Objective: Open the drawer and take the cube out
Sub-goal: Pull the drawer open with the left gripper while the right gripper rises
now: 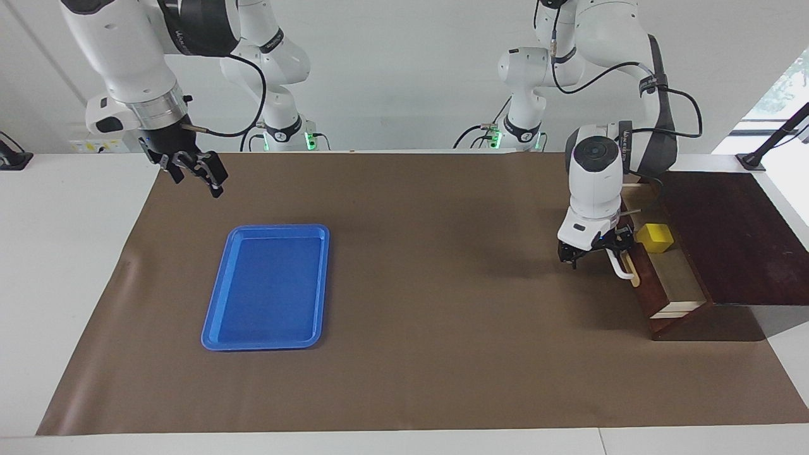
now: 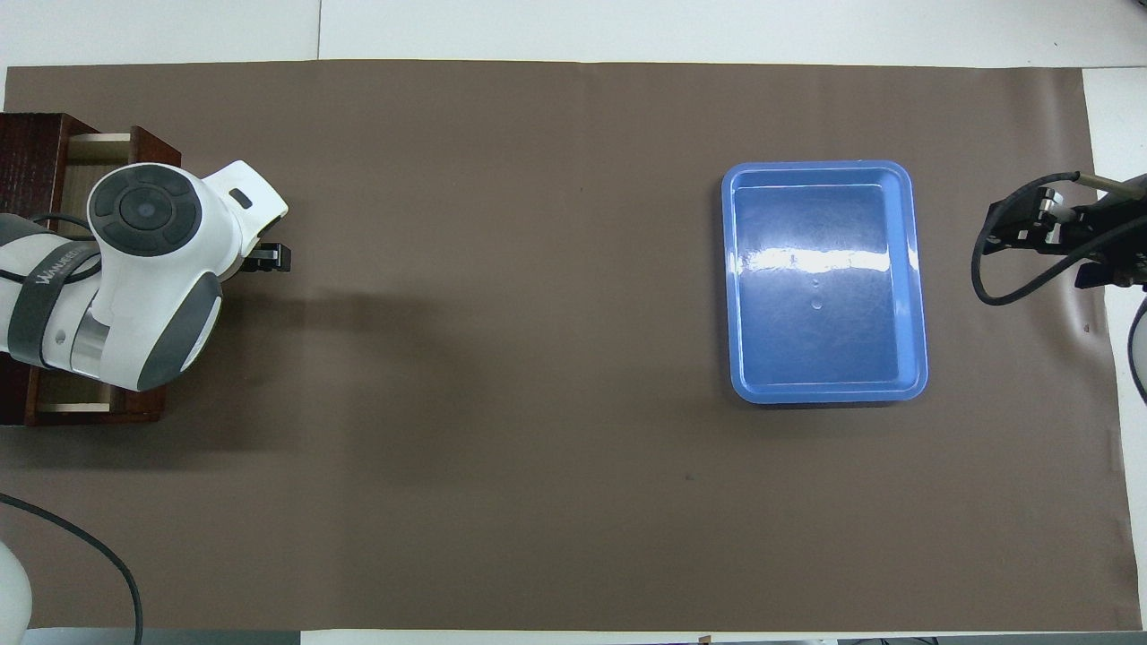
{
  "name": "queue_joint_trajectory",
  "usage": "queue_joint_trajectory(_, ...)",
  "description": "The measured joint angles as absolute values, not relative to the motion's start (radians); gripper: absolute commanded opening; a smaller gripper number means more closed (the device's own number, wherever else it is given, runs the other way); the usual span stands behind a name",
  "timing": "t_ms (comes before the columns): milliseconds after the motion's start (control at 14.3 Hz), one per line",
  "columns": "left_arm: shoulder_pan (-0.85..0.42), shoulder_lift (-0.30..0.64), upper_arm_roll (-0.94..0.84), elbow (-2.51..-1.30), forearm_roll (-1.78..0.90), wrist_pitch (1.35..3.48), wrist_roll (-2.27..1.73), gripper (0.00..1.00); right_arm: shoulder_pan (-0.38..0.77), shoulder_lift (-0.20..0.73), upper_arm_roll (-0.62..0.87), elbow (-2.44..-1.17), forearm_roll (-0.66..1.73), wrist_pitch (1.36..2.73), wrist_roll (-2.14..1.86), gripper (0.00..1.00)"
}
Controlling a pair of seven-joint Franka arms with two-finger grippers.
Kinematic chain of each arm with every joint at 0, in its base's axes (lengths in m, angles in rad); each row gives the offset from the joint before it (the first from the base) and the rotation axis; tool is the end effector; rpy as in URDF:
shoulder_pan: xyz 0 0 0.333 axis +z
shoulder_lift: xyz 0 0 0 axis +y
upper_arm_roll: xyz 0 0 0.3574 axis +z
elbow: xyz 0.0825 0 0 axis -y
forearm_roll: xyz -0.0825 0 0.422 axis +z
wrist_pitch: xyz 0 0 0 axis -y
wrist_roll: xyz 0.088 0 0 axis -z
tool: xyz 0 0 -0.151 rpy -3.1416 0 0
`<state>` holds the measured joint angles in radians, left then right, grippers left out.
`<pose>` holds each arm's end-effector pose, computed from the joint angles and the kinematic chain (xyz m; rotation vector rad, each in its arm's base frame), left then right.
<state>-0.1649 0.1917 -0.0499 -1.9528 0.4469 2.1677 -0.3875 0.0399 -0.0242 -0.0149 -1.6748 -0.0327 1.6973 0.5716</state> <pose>0.6361 -0.1045 0.3655 -2.7950 0.1060 -0.1843 0.5960 0.0103 0.5942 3.0089 -0.8380 0.0845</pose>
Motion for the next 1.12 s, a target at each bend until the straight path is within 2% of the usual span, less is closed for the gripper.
queue_joint_trajectory(351, -0.231, 0.215, -0.052, -1.912, 0.392, 2.143, -0.434, 1.0, 0.079, -0.032, -0.009, -1.708, -0.032, 1.735, 0.944, 0.98)
queue_joint_trajectory(771, -0.24, 0.22, -0.05, -1.898, 0.388, 2.122, -0.454, 1.0, 0.158, -0.019, -0.005, -1.717, -0.009, 1.732, 1.282, 0.98)
queue_joint_trajectory(912, -0.245, 0.229, -0.055, -1.844, 0.366, 2.044, -0.463, 1.0, 0.183, 0.025, -0.004, -1.689, 0.002, 1.729, 1.324, 0.98)
queue_joint_trajectory(1122, -0.246, 0.251, -0.055, -1.68, 0.265, 1.892, -0.468, 1.0, 0.243, 0.149, -0.003, -1.579, 0.012, 1.719, 1.439, 0.98)
